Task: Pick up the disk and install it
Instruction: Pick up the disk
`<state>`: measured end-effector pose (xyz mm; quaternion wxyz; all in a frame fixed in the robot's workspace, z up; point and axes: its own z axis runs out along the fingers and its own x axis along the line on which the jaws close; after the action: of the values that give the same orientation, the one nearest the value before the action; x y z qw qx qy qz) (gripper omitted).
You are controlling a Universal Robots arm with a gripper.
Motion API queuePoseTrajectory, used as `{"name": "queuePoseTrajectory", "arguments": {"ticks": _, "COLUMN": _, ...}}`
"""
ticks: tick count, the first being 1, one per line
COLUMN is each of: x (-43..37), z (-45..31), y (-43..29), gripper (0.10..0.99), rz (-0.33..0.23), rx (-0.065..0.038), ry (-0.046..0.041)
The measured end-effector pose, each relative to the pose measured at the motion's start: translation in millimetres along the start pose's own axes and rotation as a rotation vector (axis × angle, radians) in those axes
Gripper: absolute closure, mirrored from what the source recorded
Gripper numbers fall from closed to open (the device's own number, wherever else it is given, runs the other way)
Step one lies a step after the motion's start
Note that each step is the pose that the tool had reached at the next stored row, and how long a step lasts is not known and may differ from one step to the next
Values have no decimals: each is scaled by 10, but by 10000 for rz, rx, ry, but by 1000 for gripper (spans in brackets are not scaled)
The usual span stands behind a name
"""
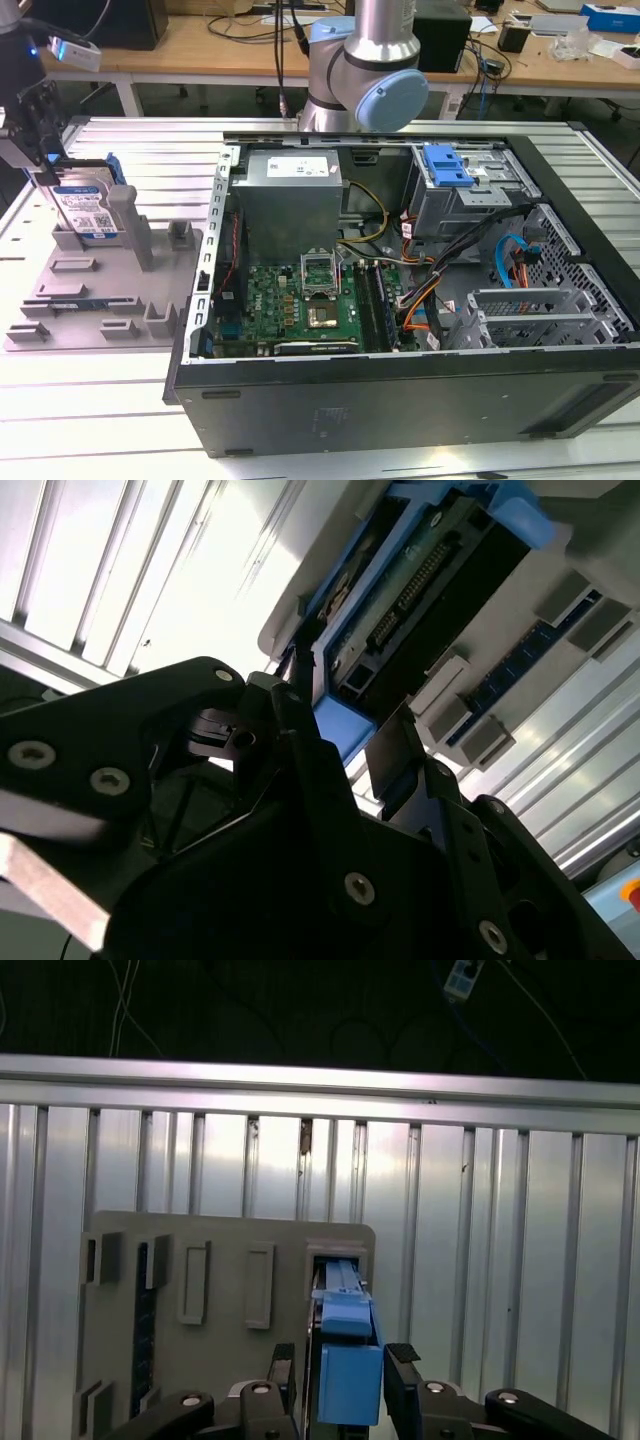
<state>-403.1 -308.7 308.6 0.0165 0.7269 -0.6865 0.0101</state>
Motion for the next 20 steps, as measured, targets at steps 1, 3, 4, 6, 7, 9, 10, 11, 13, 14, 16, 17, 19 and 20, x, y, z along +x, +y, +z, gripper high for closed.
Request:
{"name": "queuePoseTrajectory", "arguments": {"ticks": 1, "x": 0, "z": 5, "y": 0, "gripper": 604, "rz": 2, "rx": 1, "ry": -2}}
{"name": "queuePoseTrajectory", "arguments": {"ticks": 3, "x": -1, "z": 17, "y": 0, "gripper": 604, "rz": 8, "rx": 0, "ry": -5}}
{"name": "queuePoseTrajectory", "arguments": {"ticks": 4, "x": -1, "z": 24, "y": 0, "gripper": 604, "rz": 11, "rx": 0, "ry": -9}}
{"name": "queuePoseTrajectory", "arguments": {"ticks": 6, "x": -1, "z": 36, "y": 0, "gripper": 604, "rz": 17, "rx": 0, "ry": -16}}
{"name": "queuePoseTrajectory", "arguments": {"ticks": 7, "x": -2, "z": 41, "y": 0, "gripper": 604, "rz": 20, "rx": 1, "ry": -18}}
{"name": "queuePoseTrajectory", "arguments": {"ticks": 9, "x": -2, "z": 47, "y": 0, "gripper": 604, "rz": 25, "rx": -1, "ry": -19}}
{"name": "queuePoseTrajectory", "arguments": {"ticks": 10, "x": -3, "z": 54, "y": -1, "gripper": 604, "rz": 31, "rx": -1, "ry": -21}}
{"name": "queuePoseTrajectory", "arguments": {"ticks": 11, "x": -5, "z": 58, "y": 0, "gripper": 604, "rz": 38, "rx": 0, "ry": -21}}
{"name": "queuePoseTrajectory", "arguments": {"ticks": 13, "x": -13, "z": 63, "y": 1, "gripper": 604, "rz": 50, "rx": 0, "ry": -21}}
{"name": "queuePoseTrajectory", "arguments": {"ticks": 14, "x": -15, "z": 64, "y": 2, "gripper": 604, "rz": 52, "rx": -1, "ry": -21}}
{"name": "queuePoseTrajectory", "arguments": {"ticks": 16, "x": -19, "z": 67, "y": 5, "gripper": 604, "rz": 58, "rx": -3, "ry": -20}}
{"name": "queuePoseTrajectory", "arguments": {"ticks": 17, "x": -20, "z": 70, "y": 8, "gripper": 604, "rz": 61, "rx": 1, "ry": -22}}
{"name": "queuePoseTrajectory", "arguments": {"ticks": 19, "x": -21, "z": 73, "y": 12, "gripper": 604, "rz": 68, "rx": 0, "ry": -22}}
{"name": "queuePoseTrajectory", "arguments": {"ticks": 20, "x": -21, "z": 74, "y": 15, "gripper": 604, "rz": 73, "rx": -1, "ry": -21}}
